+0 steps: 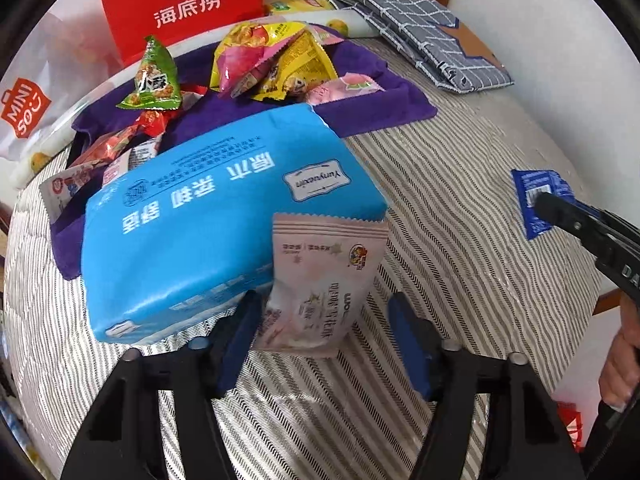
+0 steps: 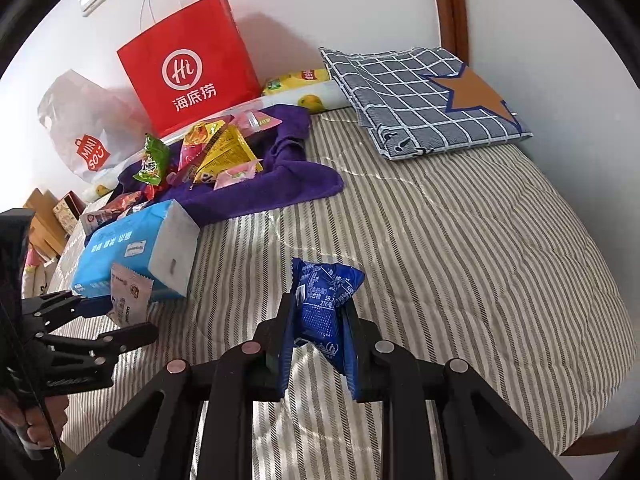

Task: Organize snacks
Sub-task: 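Grasp the white-pink packet with the left tool while the right tool holds the blue packet, then carry the blue packet and white-pink packet over the purple towel with both tools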

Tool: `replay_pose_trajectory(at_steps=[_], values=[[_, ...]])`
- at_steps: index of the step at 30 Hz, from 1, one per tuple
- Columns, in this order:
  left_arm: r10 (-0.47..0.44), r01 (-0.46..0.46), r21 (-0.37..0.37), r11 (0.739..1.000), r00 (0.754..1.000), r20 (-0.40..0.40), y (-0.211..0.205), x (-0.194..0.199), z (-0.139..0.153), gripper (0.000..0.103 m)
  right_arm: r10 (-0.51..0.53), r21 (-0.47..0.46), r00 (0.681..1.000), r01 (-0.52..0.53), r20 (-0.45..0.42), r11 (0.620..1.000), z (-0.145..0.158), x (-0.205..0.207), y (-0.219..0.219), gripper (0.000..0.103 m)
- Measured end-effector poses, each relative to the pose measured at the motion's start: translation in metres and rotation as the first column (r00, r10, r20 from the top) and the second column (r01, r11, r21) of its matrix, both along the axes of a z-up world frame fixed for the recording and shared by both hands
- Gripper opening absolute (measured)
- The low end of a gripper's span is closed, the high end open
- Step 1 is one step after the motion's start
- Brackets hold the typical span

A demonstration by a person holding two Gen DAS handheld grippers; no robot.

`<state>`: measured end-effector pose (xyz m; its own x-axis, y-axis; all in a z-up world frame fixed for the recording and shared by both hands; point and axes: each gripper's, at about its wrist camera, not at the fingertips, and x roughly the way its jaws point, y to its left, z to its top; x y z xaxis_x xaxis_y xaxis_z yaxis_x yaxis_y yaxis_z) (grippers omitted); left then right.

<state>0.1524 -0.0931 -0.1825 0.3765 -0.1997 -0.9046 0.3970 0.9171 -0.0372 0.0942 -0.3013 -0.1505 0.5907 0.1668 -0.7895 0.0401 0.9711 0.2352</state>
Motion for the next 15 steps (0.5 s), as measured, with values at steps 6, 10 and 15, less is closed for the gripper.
replay_pose_trajectory(at_steps=[6,10,15], values=[[-0.023,0.023,-0.045,0.999,1.0,-0.009,0.002,-0.004,0.004,0.04,0.009,-0.005,1.0,-0.009,-0.002,1.0,0.002,-0.002,0.005,0.02],[-0.028,0.029,-0.074,0.997,1.0,0.011,0.011,-0.013,0.014,0.04,0.021,-0.01,1.0,-0.021,0.0,1.0,0.005,-0.001,0.015,0.02],[-0.004,0.007,-0.105,0.994,1.0,0.028,0.03,-0.022,0.025,0.04,0.043,-0.021,0.999,-0.042,0.005,0.999,0.012,-0.001,0.033,0.02]])
